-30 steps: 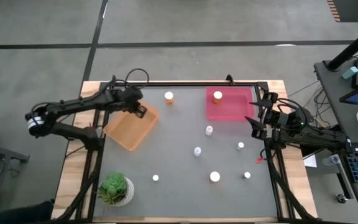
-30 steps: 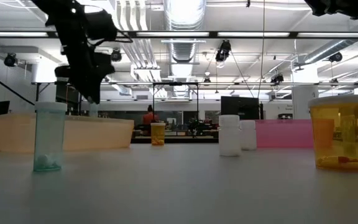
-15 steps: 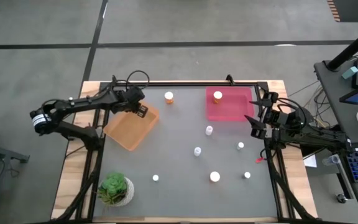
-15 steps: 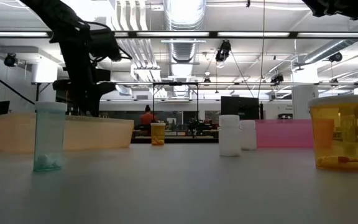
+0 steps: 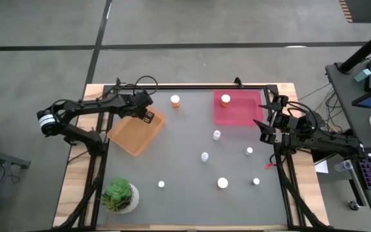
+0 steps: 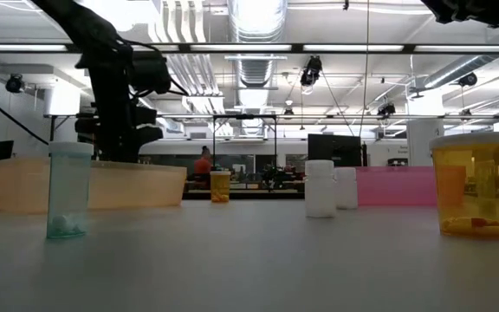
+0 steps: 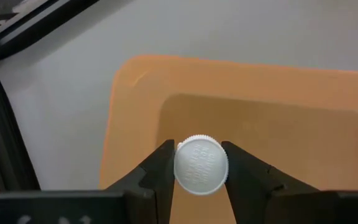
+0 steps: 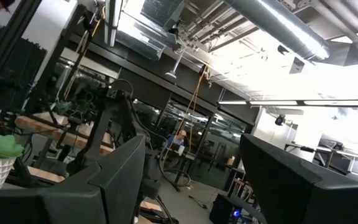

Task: Pick and place medicine bottles into bin by pill shape (circle, oval)
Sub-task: Put the blue tablet bottle into the orange bin

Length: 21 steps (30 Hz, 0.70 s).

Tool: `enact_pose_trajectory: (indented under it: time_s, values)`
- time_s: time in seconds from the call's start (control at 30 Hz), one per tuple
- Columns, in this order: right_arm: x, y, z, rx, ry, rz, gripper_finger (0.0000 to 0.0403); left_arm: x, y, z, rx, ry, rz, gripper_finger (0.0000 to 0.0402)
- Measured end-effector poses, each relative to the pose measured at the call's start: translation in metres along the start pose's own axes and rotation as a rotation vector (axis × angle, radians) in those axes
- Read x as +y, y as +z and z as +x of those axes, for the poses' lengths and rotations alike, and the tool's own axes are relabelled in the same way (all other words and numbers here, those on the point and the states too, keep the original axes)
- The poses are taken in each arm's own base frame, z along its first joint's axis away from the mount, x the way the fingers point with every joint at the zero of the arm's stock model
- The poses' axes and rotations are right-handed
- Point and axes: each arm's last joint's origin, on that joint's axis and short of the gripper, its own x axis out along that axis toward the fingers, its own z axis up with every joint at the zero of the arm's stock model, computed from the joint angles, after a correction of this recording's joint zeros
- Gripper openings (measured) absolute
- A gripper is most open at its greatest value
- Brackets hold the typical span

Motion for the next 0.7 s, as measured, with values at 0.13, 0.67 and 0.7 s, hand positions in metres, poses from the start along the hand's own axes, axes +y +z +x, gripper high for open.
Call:
enact_pose_trajectory:
  time_s: [0.13, 0.67, 0.7]
  values:
    - [0.0000, 0.0000, 0.0000, 0.000, 0.000, -0.001, 0.0256, -0.0017, 0.0007, 0.0031, 0.000, 0.000, 0.002, 0.0104]
    - [0.0000, -0.0001, 0.0000, 0.001, 0.000, -0.001, 0.0256, -0.0032, 0.0002, 0.0071, 0.014, 0.009, 0.009, 0.0105]
    - [0.0000, -0.0001, 0.0000, 0.001, 0.000, -0.002, 0.0256, -0.0032, 0.0002, 0.0071, 0.014, 0.009, 0.009, 0.0105]
